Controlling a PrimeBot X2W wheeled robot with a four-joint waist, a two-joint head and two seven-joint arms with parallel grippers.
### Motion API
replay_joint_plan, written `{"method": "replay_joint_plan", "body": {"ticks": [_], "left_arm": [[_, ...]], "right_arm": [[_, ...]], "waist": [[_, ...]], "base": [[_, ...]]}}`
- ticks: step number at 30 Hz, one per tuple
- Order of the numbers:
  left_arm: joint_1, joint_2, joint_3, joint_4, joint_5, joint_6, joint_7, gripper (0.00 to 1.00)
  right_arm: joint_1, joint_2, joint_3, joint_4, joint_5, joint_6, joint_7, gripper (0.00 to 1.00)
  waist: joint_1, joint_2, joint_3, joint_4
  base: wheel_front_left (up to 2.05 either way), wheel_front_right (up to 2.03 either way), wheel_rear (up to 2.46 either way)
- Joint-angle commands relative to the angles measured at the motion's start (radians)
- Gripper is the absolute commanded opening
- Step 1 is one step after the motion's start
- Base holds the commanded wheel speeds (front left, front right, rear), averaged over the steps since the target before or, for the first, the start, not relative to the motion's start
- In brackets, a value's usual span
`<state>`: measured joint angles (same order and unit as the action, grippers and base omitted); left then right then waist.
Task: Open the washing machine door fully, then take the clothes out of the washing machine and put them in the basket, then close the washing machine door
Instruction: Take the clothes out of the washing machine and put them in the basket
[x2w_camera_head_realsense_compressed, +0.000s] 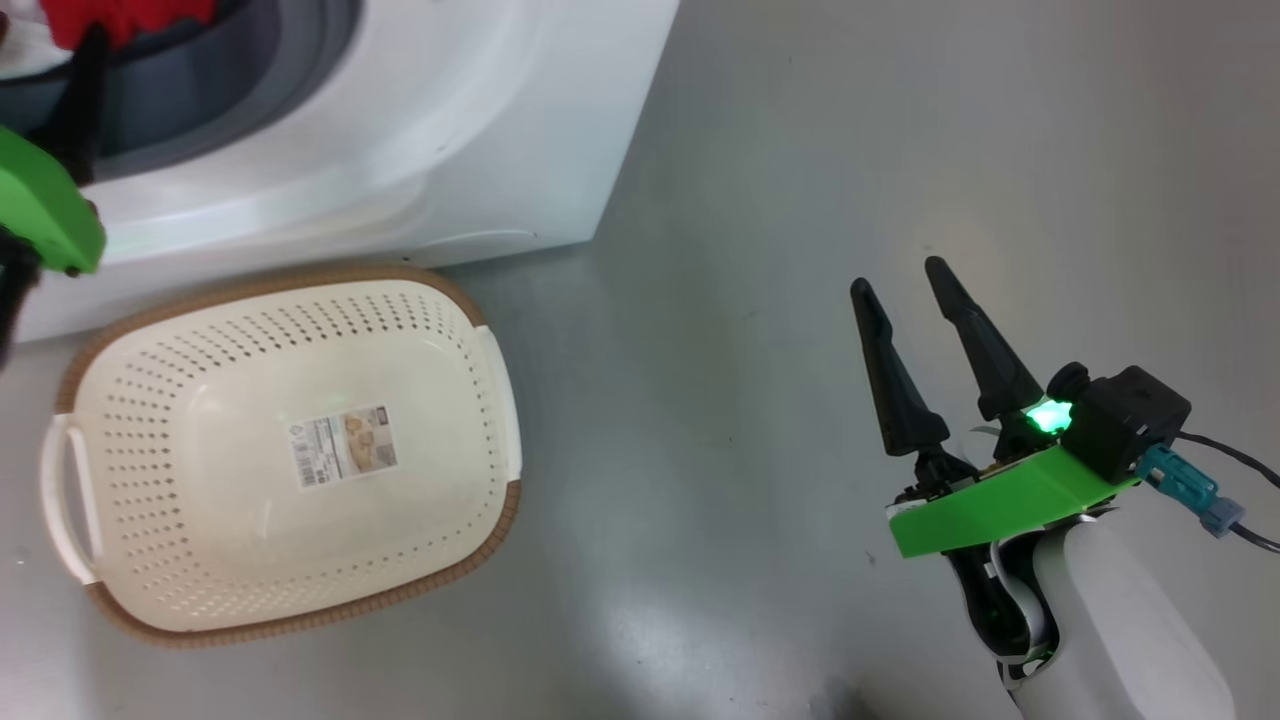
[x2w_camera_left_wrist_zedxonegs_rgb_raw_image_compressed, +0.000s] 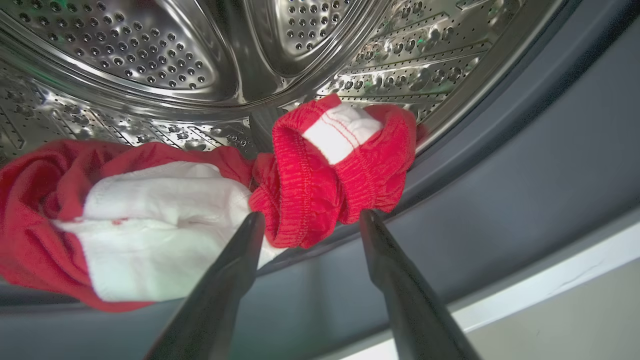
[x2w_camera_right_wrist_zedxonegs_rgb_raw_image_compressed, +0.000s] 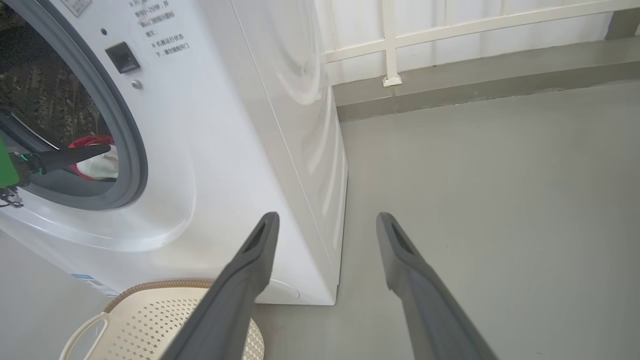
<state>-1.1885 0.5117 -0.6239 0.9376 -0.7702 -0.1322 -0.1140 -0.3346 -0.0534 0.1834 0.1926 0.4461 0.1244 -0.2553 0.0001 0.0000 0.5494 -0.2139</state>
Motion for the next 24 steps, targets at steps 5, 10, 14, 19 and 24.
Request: {"method": "replay_joint_plan", "body": {"ticks": [5,10,14,19,24], "left_arm": [[-0.089,0.087,-0.039,0.032,-0.033,0.002,0.013,1.0],[-0.143,0.115,-0.098,0.059,-0.062,0.002,0.005,1.0],[-0.168,0.128,-0.139,0.063,-0.082,0.002,-0.002,1.0],[-0.187,0.14,-0.179,0.068,-0.1,0.002,-0.014,1.0],[-0.203,0.144,-0.23,0.057,-0.131,0.002,-0.027,1.0]], "right_arm": [[-0.01,0.003,0.04,-0.034,0.023,0.006,-0.006,1.0],[-0.014,0.003,0.053,-0.043,0.035,0.006,-0.006,1.0],[-0.015,0.003,0.06,-0.048,0.041,0.006,-0.006,1.0],[-0.017,0.003,0.073,-0.049,0.044,0.006,-0.006,1.0],[-0.016,0.003,0.076,-0.055,0.046,0.006,-0.006,1.0]], "waist": [[0.0,0.0,0.052,-0.032],[0.0,0.0,0.08,-0.047],[0.0,0.0,0.09,-0.054],[0.0,0.0,0.095,-0.064],[0.0,0.0,0.1,-0.074]], "base": [[0.0,0.0,0.0],[0.0,0.0,0.0],[0.0,0.0,0.0],[0.0,0.0,0.0],[0.0,0.0,0.0]]}}
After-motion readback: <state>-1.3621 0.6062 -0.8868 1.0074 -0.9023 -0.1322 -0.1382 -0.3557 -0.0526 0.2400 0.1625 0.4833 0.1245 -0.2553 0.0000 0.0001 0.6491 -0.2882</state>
